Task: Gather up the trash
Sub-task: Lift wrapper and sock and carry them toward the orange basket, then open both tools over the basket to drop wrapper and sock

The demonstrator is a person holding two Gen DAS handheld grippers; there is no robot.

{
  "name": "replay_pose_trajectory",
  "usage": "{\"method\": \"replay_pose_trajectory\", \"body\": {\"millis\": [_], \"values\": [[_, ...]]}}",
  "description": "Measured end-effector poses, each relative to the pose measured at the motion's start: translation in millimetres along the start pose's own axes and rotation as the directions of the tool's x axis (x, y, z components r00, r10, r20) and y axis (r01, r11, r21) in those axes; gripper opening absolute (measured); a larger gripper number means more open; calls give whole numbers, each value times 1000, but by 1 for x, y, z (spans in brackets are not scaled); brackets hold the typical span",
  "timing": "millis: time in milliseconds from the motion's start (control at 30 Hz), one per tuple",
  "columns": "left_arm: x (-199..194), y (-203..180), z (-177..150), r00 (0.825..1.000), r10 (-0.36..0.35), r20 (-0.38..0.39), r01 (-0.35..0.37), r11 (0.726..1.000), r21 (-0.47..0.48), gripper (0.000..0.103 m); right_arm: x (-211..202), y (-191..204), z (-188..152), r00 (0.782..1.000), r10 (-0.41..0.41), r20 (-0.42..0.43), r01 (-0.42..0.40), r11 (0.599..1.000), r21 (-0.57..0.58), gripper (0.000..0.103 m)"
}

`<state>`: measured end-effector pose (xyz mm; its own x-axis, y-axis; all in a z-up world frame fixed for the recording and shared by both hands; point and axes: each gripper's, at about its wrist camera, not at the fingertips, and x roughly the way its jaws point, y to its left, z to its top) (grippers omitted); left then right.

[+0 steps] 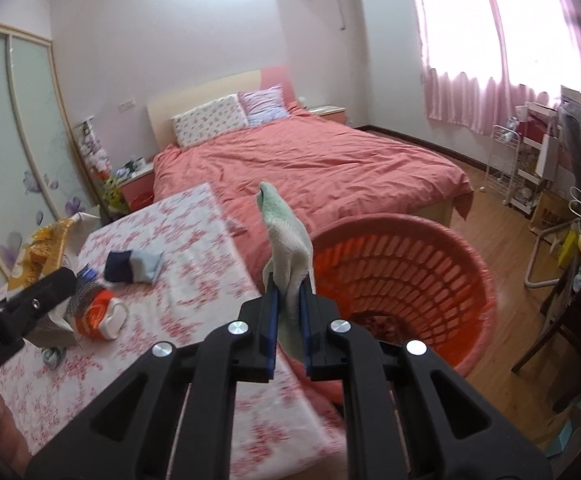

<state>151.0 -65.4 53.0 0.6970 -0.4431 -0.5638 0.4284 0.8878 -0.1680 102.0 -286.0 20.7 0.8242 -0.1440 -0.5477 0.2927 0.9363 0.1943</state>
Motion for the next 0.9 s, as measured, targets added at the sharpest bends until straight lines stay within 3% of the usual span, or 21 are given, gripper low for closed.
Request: {"method": "replay_pose_trajectory", "body": {"millis": [367, 700, 900], "values": [[48, -66, 2, 992, -119, -50, 123, 988, 91, 46, 12, -67, 9, 998, -63, 8, 62, 995, 80, 10], [84, -108, -5, 977, -181, -111, 197, 968, 155, 46, 28, -98, 17, 997, -76, 15, 75, 992, 106, 11], [104, -116, -8, 971, -188, -145, 211, 963, 165, 56, 44, -108, 23, 999, -47, 15, 44, 991, 129, 20]]}}
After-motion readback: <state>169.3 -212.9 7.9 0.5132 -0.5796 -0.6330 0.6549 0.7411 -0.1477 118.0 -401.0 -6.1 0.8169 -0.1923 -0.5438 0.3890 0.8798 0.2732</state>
